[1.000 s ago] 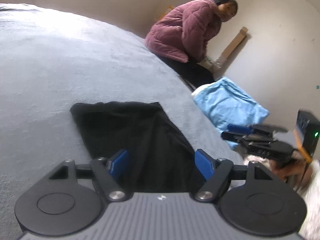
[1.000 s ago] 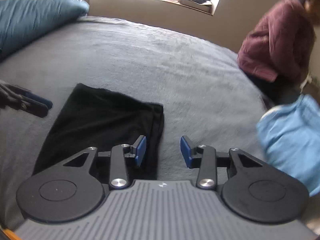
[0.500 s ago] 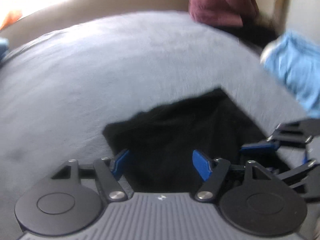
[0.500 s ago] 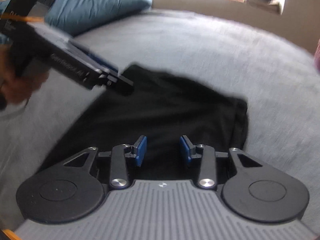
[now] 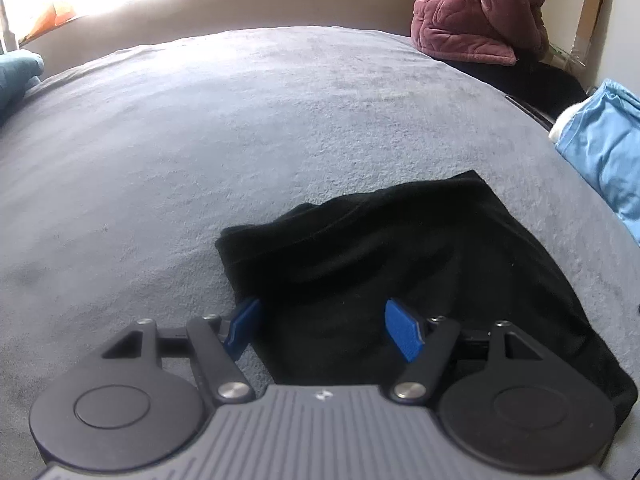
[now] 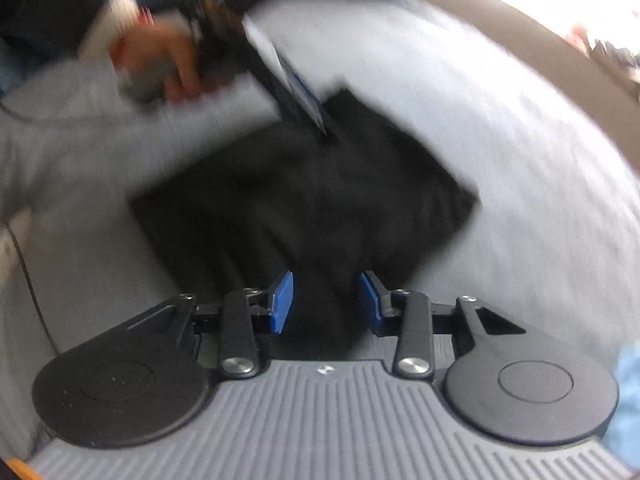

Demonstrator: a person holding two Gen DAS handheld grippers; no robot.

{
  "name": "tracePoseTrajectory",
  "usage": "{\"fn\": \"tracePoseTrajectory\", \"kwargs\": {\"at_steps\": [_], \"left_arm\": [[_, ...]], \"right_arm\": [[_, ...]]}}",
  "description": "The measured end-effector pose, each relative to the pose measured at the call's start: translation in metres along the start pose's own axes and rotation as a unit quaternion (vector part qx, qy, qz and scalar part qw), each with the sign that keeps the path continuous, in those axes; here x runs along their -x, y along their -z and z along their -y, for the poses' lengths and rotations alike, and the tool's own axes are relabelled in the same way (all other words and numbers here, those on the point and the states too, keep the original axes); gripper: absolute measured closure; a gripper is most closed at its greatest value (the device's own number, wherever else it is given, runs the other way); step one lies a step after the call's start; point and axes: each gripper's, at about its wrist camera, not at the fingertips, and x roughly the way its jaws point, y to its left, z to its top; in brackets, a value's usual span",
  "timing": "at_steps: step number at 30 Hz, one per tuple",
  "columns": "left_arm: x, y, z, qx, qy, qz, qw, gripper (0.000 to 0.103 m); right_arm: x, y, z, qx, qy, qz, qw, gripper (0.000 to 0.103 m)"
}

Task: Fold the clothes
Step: 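Press the shirt edge with the left gripper while the right gripper smooths the bundle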

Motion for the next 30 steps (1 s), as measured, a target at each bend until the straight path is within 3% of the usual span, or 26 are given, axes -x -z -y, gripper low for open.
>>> {"fn": "tracePoseTrajectory", "kwargs": {"at_steps": [2, 5, 9, 13, 17, 24, 30], "left_arm": [[-0.002, 0.000, 0.005, -0.008, -0.008, 0.002, 0.9999, 0.031], [-0.003, -0.001, 0.009, -0.013, -0.016, 0.004, 0.9998, 0.031], [0.001, -0.005, 0.003, 0.000, -0.022, 0.010, 0.9997, 0.031], [0.025, -0.014, -0.004, -0.003, -0.044, 0.016, 0.9989, 0.031], [0.073, -0.013, 0.000, -0.044, -0.052, 0.020, 0.9975, 0.031], [0.120, 0.049, 0.062, -0.141, -0.003, -0.008, 0.9900, 0.029], [0.103, 0.101, 0.107, -0.172, 0.064, -0.033, 0.9824, 0.032]], "right_arm": [[-0.023, -0.003, -0.011, -0.010, -0.011, 0.010, 1.000, 0.068], [-0.042, 0.026, -0.021, -0.011, -0.012, -0.056, 0.998, 0.068], [-0.008, 0.056, -0.012, -0.043, 0.008, -0.096, 0.994, 0.067], [0.016, 0.048, 0.001, -0.068, 0.037, -0.055, 0.995, 0.067], [0.017, 0.030, 0.011, -0.084, 0.044, -0.009, 0.995, 0.067], [-0.027, 0.008, 0.001, -0.062, 0.010, 0.013, 0.998, 0.071], [-0.046, 0.035, 0.008, -0.085, 0.039, -0.044, 0.995, 0.075]]}}
